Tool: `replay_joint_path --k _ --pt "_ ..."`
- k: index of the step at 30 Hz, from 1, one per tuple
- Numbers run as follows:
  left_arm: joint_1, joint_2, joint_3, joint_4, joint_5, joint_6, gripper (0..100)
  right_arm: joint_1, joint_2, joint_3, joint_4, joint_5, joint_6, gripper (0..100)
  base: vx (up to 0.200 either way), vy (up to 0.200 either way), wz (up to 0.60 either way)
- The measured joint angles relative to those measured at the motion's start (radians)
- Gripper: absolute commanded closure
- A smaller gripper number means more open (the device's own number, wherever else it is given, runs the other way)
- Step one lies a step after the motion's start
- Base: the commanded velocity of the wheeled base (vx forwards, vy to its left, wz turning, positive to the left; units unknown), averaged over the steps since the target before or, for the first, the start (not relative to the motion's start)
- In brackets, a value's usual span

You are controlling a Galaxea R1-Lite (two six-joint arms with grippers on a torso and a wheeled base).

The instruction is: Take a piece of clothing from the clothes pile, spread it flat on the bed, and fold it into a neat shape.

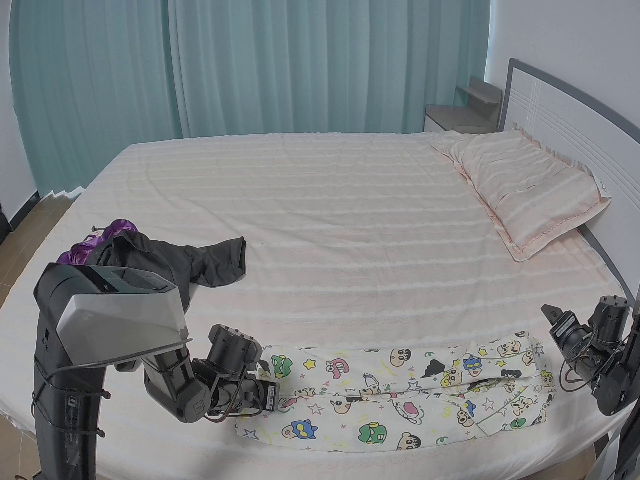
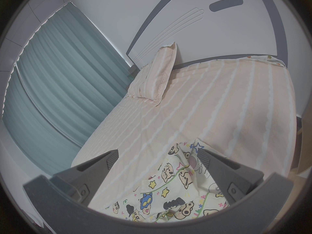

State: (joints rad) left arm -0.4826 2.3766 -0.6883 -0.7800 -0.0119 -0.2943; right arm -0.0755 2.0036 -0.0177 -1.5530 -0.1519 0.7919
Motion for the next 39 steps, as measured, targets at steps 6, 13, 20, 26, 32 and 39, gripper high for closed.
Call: replay_joint_path --k 6,13,20,26,32,39 --pt "0.002 -0.003 0.0 -0.003 0.0 -0.006 100 -0.002 0.0 0.0 0.0 0.001 0.001 0 0.0 0.0 0.0" --pt "0.036 -0.047 0.015 0.001 -0.002 -0.021 100 -0.005 -0.001 0.0 0.0 0.001 0.001 0 0.0 0.0 0.0" --pt "0.119 -0.117 0.064 0.005 -0.039 -0.027 100 -0.006 -0.001 0.0 0.0 0.001 0.001 0 0.0 0.0 0.0" --pt "0.181 -0.172 0.104 0.006 -0.071 -0.028 100 -0.006 -0.001 0.0 0.0 0.003 0.003 0 0.0 0.0 0.0" --pt "0.285 -0.234 0.141 0.008 -0.12 -0.028 100 -0.009 -0.001 0.0 0.0 0.004 0.003 0 0.0 0.0 0.0" --pt "0.459 -0.313 0.188 0.01 -0.206 -0.027 100 -0.014 -0.001 0.0 0.0 0.022 0.003 0 0.0 0.0 0.0"
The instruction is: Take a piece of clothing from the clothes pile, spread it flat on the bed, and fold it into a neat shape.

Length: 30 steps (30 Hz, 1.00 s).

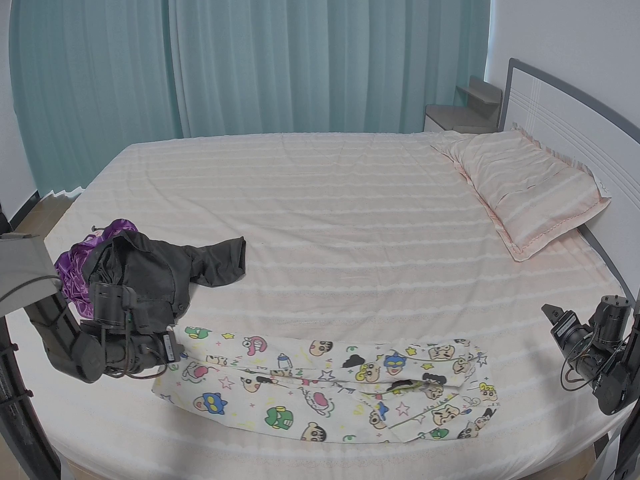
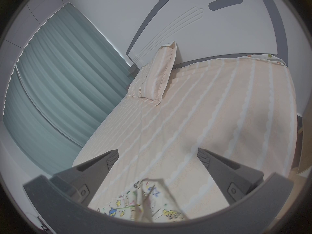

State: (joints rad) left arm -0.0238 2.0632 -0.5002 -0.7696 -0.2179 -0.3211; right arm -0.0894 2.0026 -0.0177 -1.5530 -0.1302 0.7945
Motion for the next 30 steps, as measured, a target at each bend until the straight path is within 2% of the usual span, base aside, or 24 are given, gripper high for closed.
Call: replay_joint_path --k 6,11,16,21,25,30 --pt "0.166 -0.073 0.021 0.037 -0.064 0.002 100 -0.008 0.0 0.0 0.0 0.004 0.0 0 0.0 0.0 0.0" --pt "0.302 -0.142 0.001 0.15 -0.113 0.003 100 -0.012 0.0 0.0 0.0 0.007 0.0 0 0.0 0.0 0.0" --pt "0.349 -0.22 -0.042 0.259 -0.118 -0.005 100 -0.013 0.0 0.0 0.0 0.007 0.0 0 0.0 0.0 0.0" --pt "0.27 -0.276 -0.084 0.327 -0.06 -0.05 100 -0.013 -0.001 0.0 0.0 0.007 0.0 0 0.0 0.0 0.0" --pt "0.133 -0.303 -0.124 0.372 0.037 -0.115 100 -0.013 -0.003 0.0 0.0 0.008 0.0 0 0.0 0.0 0.0" --pt "-0.091 -0.314 -0.176 0.415 0.152 -0.193 100 -0.012 -0.004 0.0 0.0 0.008 0.0 0 0.0 0.0 0.0"
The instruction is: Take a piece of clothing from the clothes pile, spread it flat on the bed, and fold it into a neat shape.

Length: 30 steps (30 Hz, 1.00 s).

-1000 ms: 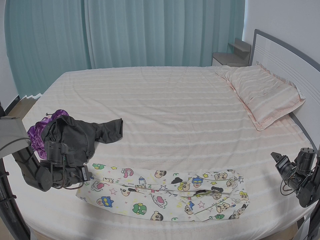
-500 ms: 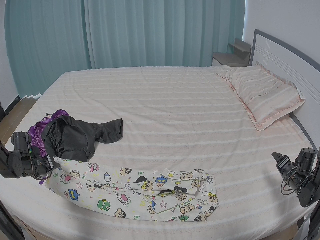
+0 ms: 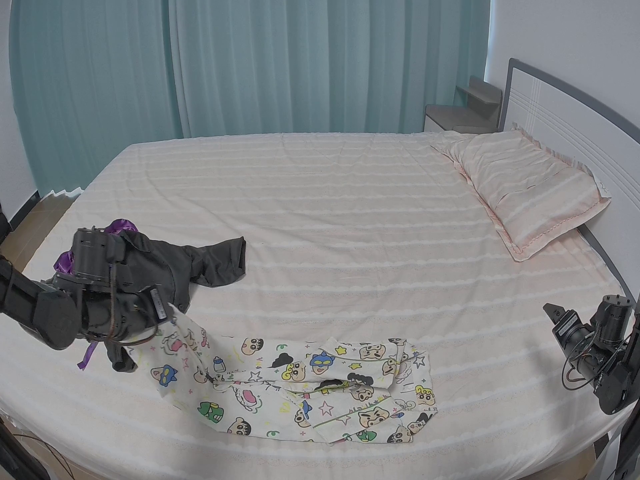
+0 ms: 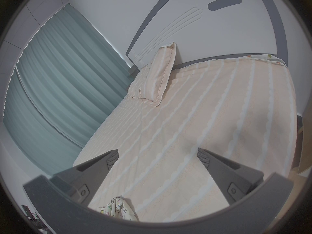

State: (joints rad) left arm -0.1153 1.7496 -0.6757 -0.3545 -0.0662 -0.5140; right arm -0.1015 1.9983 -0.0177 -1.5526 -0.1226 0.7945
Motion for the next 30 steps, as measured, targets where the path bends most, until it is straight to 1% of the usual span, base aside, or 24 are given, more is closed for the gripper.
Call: replay_joint_path --k 2,3,4,5,7,9,13,17,21,23,27,28,30 --pt "-0.072 0.005 -0.02 0.015 0.04 -0.025 100 0.0 0.0 0.0 0.0 0.0 0.0 0 0.0 0.0 0.0" --pt "-0.13 0.014 -0.041 0.022 0.072 -0.047 100 0.0 0.0 0.0 0.0 0.0 0.0 0 0.0 0.0 0.0" --pt "-0.169 0.023 -0.057 0.026 0.092 -0.063 100 0.0 0.0 0.0 0.0 0.0 0.0 0 0.0 0.0 0.0" --pt "-0.233 0.044 -0.087 0.037 0.122 -0.087 100 0.0 0.0 0.0 0.0 0.0 0.0 0 0.0 0.0 0.0" --pt "-0.287 0.067 -0.121 0.051 0.146 -0.107 100 0.0 0.0 0.0 0.0 0.0 0.0 0 0.0 0.0 0.0" --pt "-0.364 0.119 -0.195 0.082 0.182 -0.139 100 0.0 0.0 0.0 0.0 0.0 0.0 0 0.0 0.0 0.0" --pt "-0.467 0.206 -0.323 0.158 0.225 -0.202 100 0.003 0.0 0.0 0.0 -0.001 -0.001 0 0.0 0.0 0.0" --pt "-0.547 0.277 -0.441 0.225 0.241 -0.264 100 0.005 0.0 0.0 0.0 -0.001 -0.002 0 0.0 0.0 0.0" --pt "-0.608 0.321 -0.514 0.241 0.228 -0.294 100 0.009 0.002 0.0 0.0 -0.001 -0.003 0 0.0 0.0 0.0" --pt "-0.621 0.334 -0.529 0.239 0.189 -0.301 100 0.01 0.003 0.0 0.0 -0.001 -0.003 0 0.0 0.0 0.0" --pt "-0.628 0.334 -0.541 0.201 0.064 -0.327 100 0.011 0.004 0.0 0.0 -0.001 -0.004 0 0.0 0.0 0.0" --pt "-0.632 0.33 -0.543 0.187 0.046 -0.331 100 0.011 0.005 0.0 0.0 -0.001 -0.004 0 0.0 0.0 0.0" --pt "-0.634 0.324 -0.551 0.149 0.034 -0.337 100 0.011 0.006 0.0 0.0 -0.001 -0.004 0 0.0 0.0 0.0"
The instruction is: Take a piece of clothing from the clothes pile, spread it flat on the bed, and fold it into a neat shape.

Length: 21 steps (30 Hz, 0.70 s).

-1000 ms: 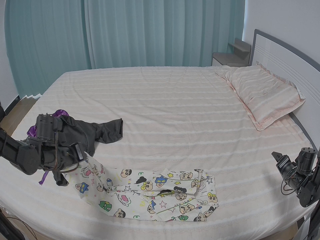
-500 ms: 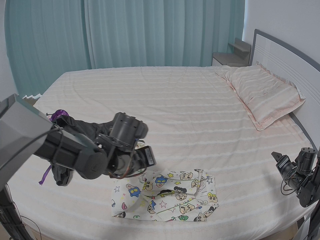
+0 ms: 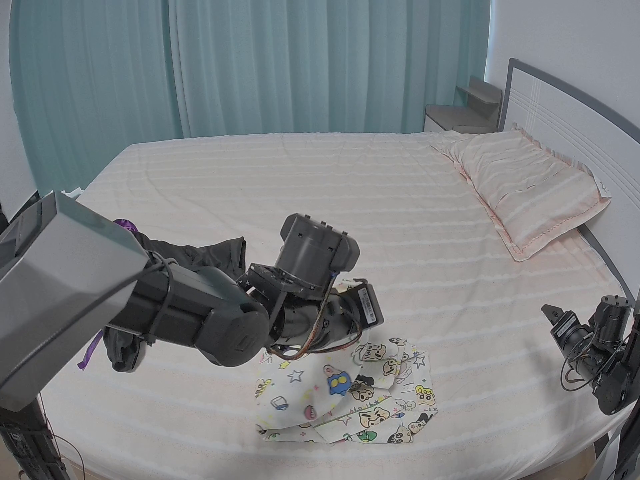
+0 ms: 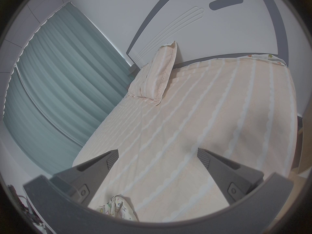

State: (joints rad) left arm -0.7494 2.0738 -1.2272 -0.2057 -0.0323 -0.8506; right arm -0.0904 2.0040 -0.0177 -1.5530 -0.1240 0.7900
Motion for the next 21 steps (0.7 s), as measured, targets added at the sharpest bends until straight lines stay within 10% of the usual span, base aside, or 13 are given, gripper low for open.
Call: replay_joint_path --k 14,15,21 --pt "-0.023 -0.005 -0.064 -0.042 -0.046 -0.006 100 0.011 0.006 0.0 0.0 0.001 0.001 0 0.0 0.0 0.0" --pt "-0.024 -0.005 -0.065 -0.042 -0.046 -0.006 0 0.011 0.006 0.0 0.0 0.001 0.001 0 0.0 0.0 0.0" --pt "-0.024 -0.005 -0.071 -0.043 -0.086 -0.008 0 0.011 0.007 0.0 0.0 0.001 0.001 0 0.0 0.0 0.0"
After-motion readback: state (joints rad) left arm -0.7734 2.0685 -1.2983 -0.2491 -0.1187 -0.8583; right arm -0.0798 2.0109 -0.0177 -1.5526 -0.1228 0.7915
